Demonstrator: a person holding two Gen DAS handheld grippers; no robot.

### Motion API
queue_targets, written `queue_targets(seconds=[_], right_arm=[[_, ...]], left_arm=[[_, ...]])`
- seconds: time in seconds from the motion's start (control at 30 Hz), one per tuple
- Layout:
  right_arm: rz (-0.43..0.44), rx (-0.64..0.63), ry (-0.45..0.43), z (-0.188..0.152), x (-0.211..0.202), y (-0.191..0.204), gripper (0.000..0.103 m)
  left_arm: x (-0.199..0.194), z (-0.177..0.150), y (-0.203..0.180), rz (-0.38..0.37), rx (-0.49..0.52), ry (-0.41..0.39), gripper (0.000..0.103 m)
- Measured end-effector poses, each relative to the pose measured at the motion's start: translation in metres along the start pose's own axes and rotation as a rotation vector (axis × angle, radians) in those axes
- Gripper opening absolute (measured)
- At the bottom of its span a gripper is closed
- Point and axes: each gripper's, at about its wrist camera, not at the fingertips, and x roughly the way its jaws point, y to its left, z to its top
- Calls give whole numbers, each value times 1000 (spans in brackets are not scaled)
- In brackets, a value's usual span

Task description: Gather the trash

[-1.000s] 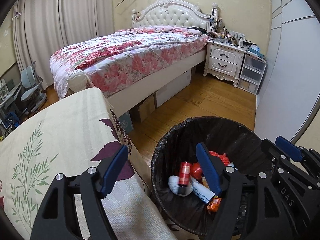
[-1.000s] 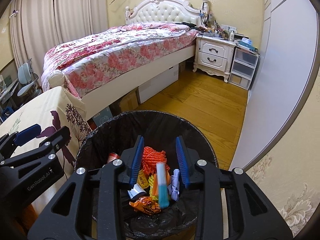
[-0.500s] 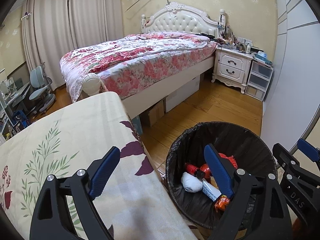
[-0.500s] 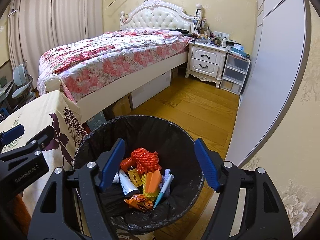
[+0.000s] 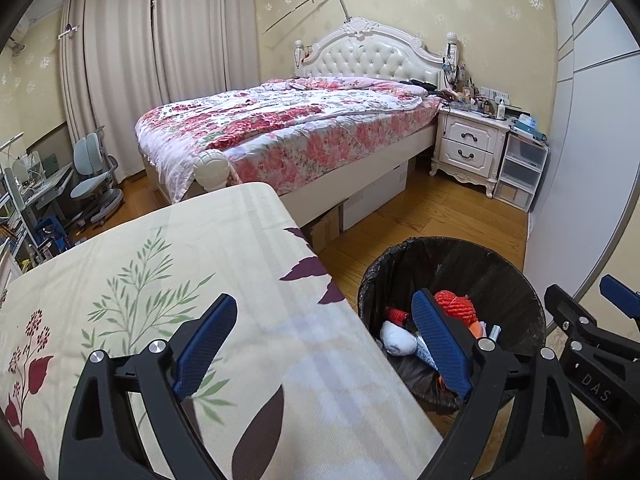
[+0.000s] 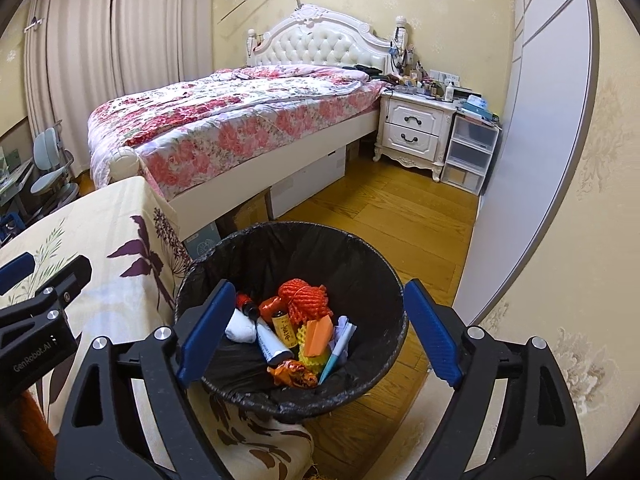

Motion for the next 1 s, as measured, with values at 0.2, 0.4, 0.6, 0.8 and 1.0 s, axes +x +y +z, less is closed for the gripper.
queue_targets(seconds=[0.2,0.4,0.6,0.8,1.0], right_arm=[[9,-27,-18,-13,-23,10,85],[20,-29,-42,-20,-45,16,85],[27,-43,-54,-24,-58,20,85],[34,-44,-70,-23,-66,22,85],[37,-45,-73,-22,-68,22,85]], left_arm=[[-21,-14,10,5,-4,2,89],[-38,-24,27,29,-28,-4,89],[-51,-30,41,43,-53,-17,89],[-58,-31,44,45,-57,-33,89],[-59,-30,45,43,-61,-37,89]])
